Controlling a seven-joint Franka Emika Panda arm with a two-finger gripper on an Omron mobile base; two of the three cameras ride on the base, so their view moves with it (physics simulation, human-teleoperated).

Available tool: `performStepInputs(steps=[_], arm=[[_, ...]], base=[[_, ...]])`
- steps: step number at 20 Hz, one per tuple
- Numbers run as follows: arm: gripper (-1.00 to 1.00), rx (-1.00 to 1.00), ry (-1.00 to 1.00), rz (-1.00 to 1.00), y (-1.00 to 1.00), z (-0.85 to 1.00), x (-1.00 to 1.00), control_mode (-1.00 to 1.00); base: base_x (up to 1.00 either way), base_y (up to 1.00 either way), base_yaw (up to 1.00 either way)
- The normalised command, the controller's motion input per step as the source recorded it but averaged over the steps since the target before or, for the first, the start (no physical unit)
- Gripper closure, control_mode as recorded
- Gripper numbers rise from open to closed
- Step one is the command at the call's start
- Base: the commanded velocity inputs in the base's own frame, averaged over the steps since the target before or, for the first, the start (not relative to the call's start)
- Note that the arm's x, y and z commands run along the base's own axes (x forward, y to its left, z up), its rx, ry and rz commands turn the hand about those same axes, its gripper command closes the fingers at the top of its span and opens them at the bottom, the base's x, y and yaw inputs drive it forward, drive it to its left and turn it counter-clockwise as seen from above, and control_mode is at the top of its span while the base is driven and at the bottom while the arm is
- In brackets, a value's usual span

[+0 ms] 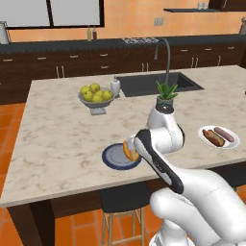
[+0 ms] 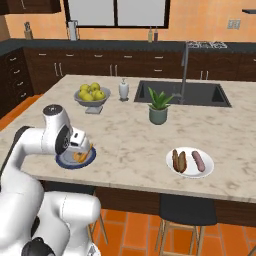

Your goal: Place one bun and one sausage from the bowl on each plate.

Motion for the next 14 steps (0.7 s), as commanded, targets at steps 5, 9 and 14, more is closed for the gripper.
performStepInputs(steps=[5, 9, 14], arm=[[-1.00, 0.00, 0.00, 0.00, -0.10, 0.52, -0.53, -1.00], [-1.00, 0.00, 0.01, 0.00, -0.05, 0.52, -0.12, -1.00], [-1.00, 0.00, 0.03, 0.00, -0.21, 0.42, -0.12, -1.00]], base=[[0.00, 0.00, 0.00], [0.00, 0.00, 0.00], [0.00, 0.00, 0.00]])
